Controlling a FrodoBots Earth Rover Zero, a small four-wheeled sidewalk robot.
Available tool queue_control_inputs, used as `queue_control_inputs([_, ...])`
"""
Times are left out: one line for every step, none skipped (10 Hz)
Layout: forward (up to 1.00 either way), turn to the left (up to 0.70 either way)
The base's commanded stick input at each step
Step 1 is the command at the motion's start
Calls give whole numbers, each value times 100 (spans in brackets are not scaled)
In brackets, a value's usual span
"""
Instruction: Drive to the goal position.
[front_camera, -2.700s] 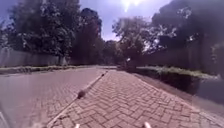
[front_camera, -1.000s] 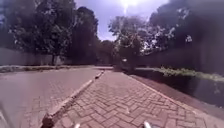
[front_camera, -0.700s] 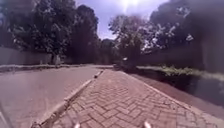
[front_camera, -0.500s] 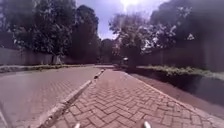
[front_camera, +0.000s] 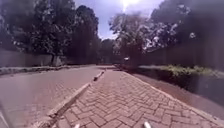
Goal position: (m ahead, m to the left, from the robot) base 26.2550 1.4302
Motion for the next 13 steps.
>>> queue_control_inputs([70, 0])
queue_control_inputs([70, 0])
queue_control_inputs([70, 0])
queue_control_inputs([70, 0])
queue_control_inputs([70, 0])
queue_control_inputs([70, 0])
queue_control_inputs([70, 0])
queue_control_inputs([70, 0])
queue_control_inputs([70, 0])
queue_control_inputs([70, 0])
queue_control_inputs([70, 0])
queue_control_inputs([70, 0])
queue_control_inputs([70, 0])
